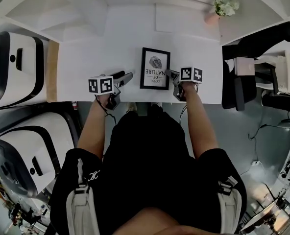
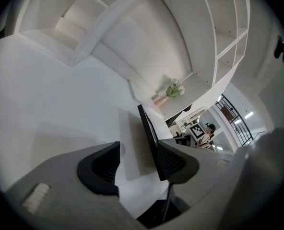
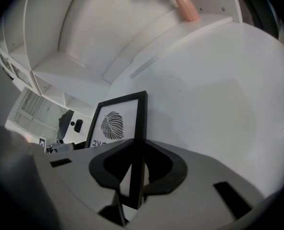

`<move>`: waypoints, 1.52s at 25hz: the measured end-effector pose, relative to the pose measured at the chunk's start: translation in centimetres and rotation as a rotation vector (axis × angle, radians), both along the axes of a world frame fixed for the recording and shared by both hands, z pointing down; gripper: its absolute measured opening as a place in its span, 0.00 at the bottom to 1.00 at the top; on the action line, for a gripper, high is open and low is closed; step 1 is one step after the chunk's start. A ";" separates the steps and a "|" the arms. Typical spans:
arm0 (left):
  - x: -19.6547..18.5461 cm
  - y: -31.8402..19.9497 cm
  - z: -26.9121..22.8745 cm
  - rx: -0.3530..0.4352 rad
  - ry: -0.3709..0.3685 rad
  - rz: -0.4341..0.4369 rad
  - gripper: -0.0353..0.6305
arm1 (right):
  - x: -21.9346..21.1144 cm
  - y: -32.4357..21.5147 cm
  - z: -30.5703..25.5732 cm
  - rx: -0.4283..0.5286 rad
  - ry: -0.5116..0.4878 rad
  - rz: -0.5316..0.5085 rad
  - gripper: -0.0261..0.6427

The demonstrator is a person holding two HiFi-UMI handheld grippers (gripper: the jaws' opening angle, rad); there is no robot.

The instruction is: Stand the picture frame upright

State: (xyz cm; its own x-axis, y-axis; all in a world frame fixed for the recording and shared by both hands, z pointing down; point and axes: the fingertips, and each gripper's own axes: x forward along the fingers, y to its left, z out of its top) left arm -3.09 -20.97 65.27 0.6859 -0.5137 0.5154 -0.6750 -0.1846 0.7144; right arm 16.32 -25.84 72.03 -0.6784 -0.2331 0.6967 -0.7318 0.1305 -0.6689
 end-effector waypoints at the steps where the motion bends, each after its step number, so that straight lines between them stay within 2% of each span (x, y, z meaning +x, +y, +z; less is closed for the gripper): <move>1: 0.1 -0.2 -0.1 -0.003 0.014 -0.006 0.41 | 0.0 0.0 0.0 0.001 -0.002 -0.001 0.15; 6: 1.4 -0.9 -0.8 -0.017 0.081 -0.011 0.41 | 0.0 0.0 0.0 -0.004 -0.005 -0.005 0.15; 13: 4.2 -2.4 -1.1 -0.019 0.083 0.028 0.41 | -0.1 -0.1 0.1 -0.002 0.011 -0.018 0.15; 26: 7.2 -4.3 0.1 -0.045 -0.037 0.059 0.41 | -0.1 0.0 -0.1 -0.006 -0.004 -0.022 0.15; 30: 7.3 -4.4 0.5 -0.058 -0.077 0.059 0.35 | -0.2 0.0 -0.1 -0.005 -0.015 -0.014 0.15; 34: 6.7 -4.5 1.1 -0.079 -0.130 0.031 0.21 | -0.2 0.1 -0.1 -0.003 -0.018 -0.010 0.15; 38: 6.7 -4.6 1.7 -0.089 -0.172 0.024 0.21 | 0.0 0.0 0.0 0.005 -0.010 -0.009 0.15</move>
State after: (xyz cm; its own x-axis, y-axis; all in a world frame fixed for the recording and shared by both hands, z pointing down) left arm 3.59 -25.59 66.92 0.5953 -0.4451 0.6689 -0.7847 -0.1433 0.6031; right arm 16.29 -25.88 72.01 -0.6877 -0.2300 0.6886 -0.7236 0.1403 -0.6758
